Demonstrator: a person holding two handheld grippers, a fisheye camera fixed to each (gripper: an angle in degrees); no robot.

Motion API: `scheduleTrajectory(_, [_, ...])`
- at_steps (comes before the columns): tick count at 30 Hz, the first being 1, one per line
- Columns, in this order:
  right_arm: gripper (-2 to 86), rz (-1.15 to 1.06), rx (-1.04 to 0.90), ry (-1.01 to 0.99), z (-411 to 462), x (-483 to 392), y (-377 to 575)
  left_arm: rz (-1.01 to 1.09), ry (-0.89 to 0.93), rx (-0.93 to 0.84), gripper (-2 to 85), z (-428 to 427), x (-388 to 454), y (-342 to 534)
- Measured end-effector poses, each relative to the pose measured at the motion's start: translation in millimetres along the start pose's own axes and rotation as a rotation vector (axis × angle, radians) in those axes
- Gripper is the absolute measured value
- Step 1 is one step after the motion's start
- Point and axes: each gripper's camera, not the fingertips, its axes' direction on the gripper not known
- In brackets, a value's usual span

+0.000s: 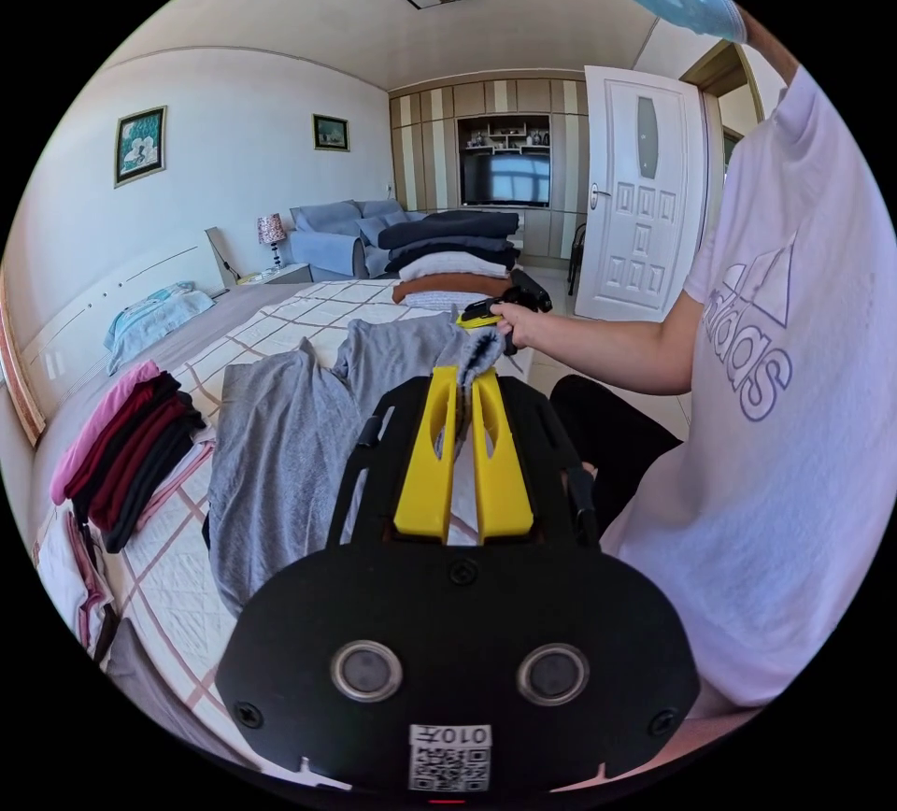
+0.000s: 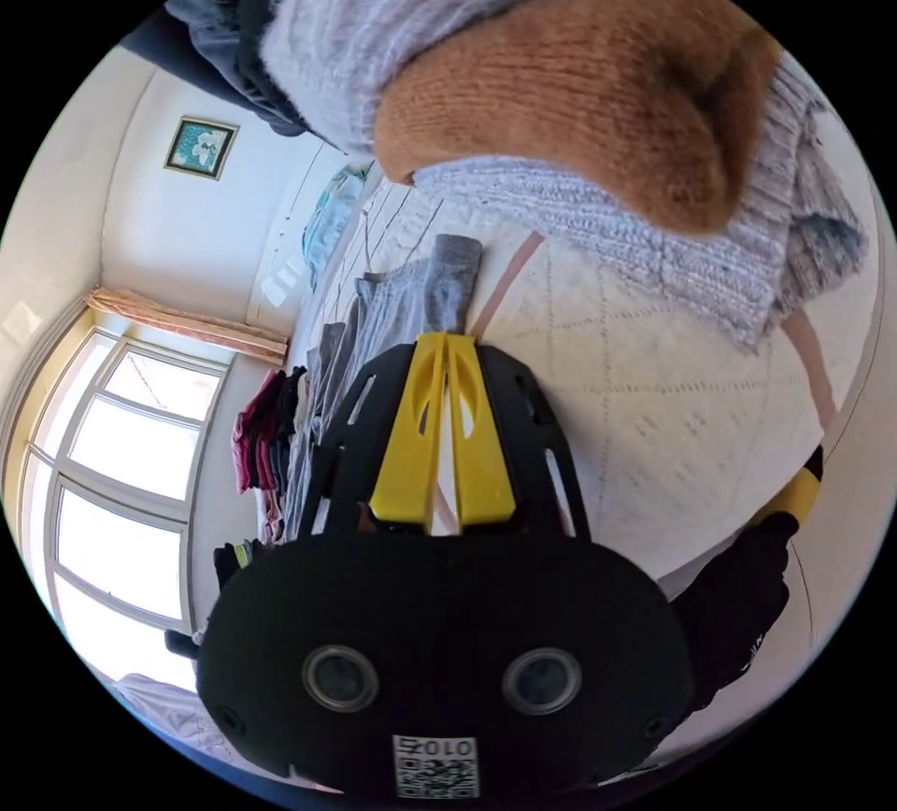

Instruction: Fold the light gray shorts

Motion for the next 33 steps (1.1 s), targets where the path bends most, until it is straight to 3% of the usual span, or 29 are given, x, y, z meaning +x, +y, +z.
scheduleTrajectory(3, [3.4, -0.009, 0.079, 0.1, -22, -7, 9, 0.0, 0.001, -0.012, -0.1, -3, -2, 4])
scheduleTrajectory(6, [6.4, -0.013, -0.022, 0.0, -3, -2, 6, 0.002, 0.008, -0.017, -0.1, -6, -6, 5])
scheduleTrajectory(11, [8.7, 0.03, 0.015, -0.005, 21, -9, 9, 0.018, 0.009, -0.029, -0.1, -11, -14, 4])
scheduleTrajectory(17, [5.3, -0.011, 0.022, 0.221, 59, -43, 16, 0.026, 0.02, -0.035, -0.1, -19, -31, 3])
scheduleTrajectory(19, [3.6, -0.047, -0.019, 0.207, 62, -48, 15, 0.028, 0.024, -0.039, -0.1, -24, -37, 4])
scheduleTrajectory(22, [2.8, -0.131, 0.092, 0.176, 25, -72, 30, 0.038, 0.042, -0.033, 0.0, -35, -45, 5])
scheduleTrajectory(27, [2.3, -0.31, 0.129, 0.357, -6, -121, 32, -0.002, 0.149, -0.017, 0.0, -38, -62, 18])
scheduleTrajectory(33, [2.2, -0.321, 0.102, 0.239, 9, -154, 21, -0.16, 0.204, 0.011, 0.2, -42, -108, 48])
